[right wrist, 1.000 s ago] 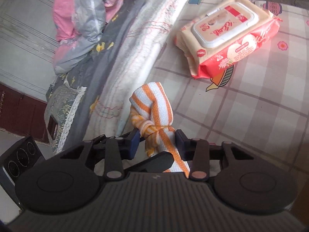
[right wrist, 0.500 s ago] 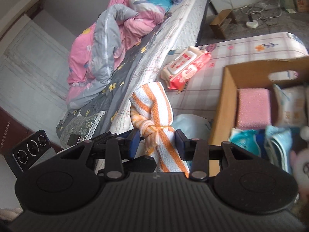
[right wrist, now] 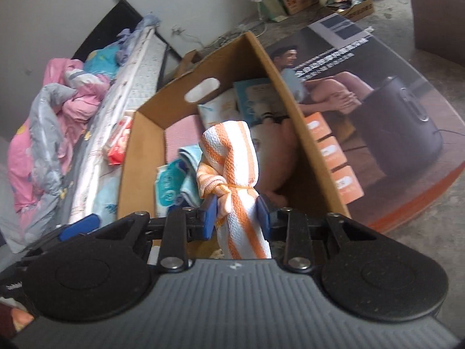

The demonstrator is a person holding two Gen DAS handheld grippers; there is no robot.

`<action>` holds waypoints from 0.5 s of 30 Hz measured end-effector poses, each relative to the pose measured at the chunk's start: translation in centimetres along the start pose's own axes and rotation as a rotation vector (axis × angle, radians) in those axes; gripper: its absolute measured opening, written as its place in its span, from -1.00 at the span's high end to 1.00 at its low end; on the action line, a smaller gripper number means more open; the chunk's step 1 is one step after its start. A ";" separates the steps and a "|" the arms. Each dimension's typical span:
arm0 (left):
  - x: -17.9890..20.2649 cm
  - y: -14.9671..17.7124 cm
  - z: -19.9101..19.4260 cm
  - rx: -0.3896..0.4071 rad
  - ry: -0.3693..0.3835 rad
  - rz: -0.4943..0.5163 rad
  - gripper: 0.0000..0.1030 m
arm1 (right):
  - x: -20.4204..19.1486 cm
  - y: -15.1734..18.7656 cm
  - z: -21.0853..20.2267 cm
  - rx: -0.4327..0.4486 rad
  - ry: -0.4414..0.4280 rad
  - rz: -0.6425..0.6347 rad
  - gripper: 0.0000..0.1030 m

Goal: Organize soft objects
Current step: 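Carry the orange-striped towel into the box and release it beside the plush toy, then withdraw the right gripper from the box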

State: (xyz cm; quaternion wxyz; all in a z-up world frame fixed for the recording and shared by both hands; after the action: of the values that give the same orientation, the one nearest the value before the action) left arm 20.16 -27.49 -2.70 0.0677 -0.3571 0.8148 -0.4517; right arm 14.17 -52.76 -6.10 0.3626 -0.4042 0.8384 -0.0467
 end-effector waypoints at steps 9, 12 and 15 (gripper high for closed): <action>-4.1 1.8 -3.9 0.011 -0.092 -0.072 -0.35 | 1.5 0.8 2.0 0.027 0.154 -0.047 0.28; -4.9 2.1 -5.0 0.026 -0.114 -0.081 -0.38 | 0.5 0.8 1.4 0.042 0.145 -0.058 0.26; -5.1 2.7 -6.2 0.035 -0.132 -0.074 -0.46 | -0.4 0.9 0.8 0.059 0.138 -0.067 0.22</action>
State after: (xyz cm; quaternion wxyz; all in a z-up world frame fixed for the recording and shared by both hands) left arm 19.83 -19.06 -2.25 0.1107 -0.4149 0.7867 -0.4434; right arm 14.24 -51.72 -6.77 0.3141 -0.4169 0.8457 -0.1112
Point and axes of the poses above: each gripper's, at about its wrist camera, not at the fingertips, and z roughly the way its jaws point, x to its right, y to its underside, the point moved 10 cm from there along z, roughly the way its jaws point, and after that the axes turned 13 degrees about z, right-handed, at the moved point
